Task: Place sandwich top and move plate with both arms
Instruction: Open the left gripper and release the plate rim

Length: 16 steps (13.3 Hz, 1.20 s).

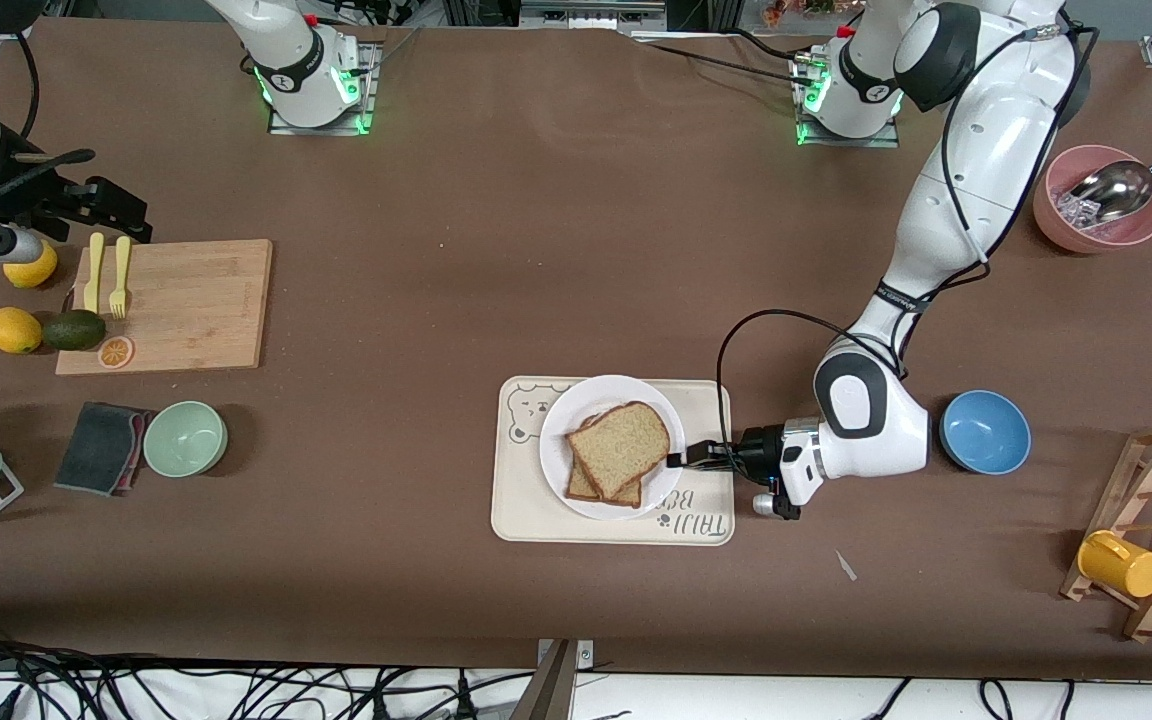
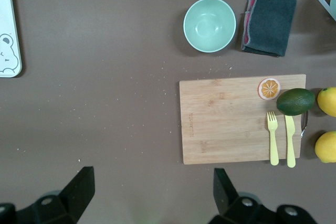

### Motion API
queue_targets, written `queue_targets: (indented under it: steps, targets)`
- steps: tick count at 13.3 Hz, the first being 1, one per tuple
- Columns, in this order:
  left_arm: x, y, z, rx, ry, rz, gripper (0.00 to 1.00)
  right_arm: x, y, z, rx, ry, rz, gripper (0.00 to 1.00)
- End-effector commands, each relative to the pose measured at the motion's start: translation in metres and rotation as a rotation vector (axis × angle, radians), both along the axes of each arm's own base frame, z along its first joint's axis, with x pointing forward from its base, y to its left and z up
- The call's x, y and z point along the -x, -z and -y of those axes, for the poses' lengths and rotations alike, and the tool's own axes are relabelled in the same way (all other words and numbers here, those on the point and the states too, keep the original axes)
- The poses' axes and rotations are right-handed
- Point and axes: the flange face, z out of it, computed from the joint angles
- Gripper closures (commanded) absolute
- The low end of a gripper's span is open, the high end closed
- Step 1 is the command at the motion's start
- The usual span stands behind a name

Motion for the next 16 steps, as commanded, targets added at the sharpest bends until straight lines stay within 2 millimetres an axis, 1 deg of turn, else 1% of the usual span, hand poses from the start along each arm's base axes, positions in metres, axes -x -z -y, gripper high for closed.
queue_targets:
  steps: [1,2,3,4,5,6,7,9,11,12,13,14,16]
  targets:
    - [-0.007,-0.005,0.003,0.035,-0.015,0.024,0.96,-0.002,-0.003,-0.004,-0.014,0.007,-0.013,0.00]
    - [-0.006,-0.004,0.003,0.034,-0.014,0.021,0.93,-0.003,-0.002,-0.004,-0.014,0.007,-0.014,0.00]
    - [-0.006,-0.003,0.001,0.030,-0.013,0.021,0.93,-0.003,-0.002,-0.003,-0.014,0.009,-0.014,0.00]
    - [-0.006,-0.002,0.000,0.030,-0.014,0.021,0.88,-0.003,-0.003,-0.003,-0.014,0.007,-0.011,0.00]
    - [-0.006,-0.002,0.000,0.030,-0.014,0.020,0.71,-0.003,-0.003,-0.002,-0.014,0.004,-0.011,0.00]
    - [-0.007,-0.003,-0.003,0.028,-0.017,0.023,0.47,-0.002,-0.004,0.000,-0.017,-0.003,-0.011,0.00]
    - [-0.007,-0.003,-0.004,0.026,-0.013,0.026,0.01,-0.003,-0.008,0.003,-0.017,-0.004,-0.003,0.00]
    - [-0.009,-0.007,-0.006,0.026,0.001,0.060,0.00,-0.003,-0.015,0.003,-0.016,-0.002,0.002,0.00]
    - [-0.014,-0.014,-0.017,0.026,-0.010,0.079,0.00,-0.004,-0.018,0.002,-0.018,-0.001,0.011,0.00]
    - [-0.018,-0.020,-0.026,0.016,-0.016,0.088,0.00,-0.006,-0.017,0.002,-0.018,0.001,0.008,0.00]
    - [-0.020,-0.032,-0.030,-0.004,-0.007,0.104,0.00,-0.006,-0.020,0.001,-0.018,-0.002,0.012,0.00]
    - [-0.023,-0.049,-0.032,-0.033,0.019,0.129,0.00,-0.006,-0.020,0.001,-0.021,-0.001,0.011,0.00]
    - [-0.026,-0.078,-0.037,-0.140,0.082,0.136,0.00,-0.004,-0.019,-0.001,-0.018,-0.003,-0.009,0.00]
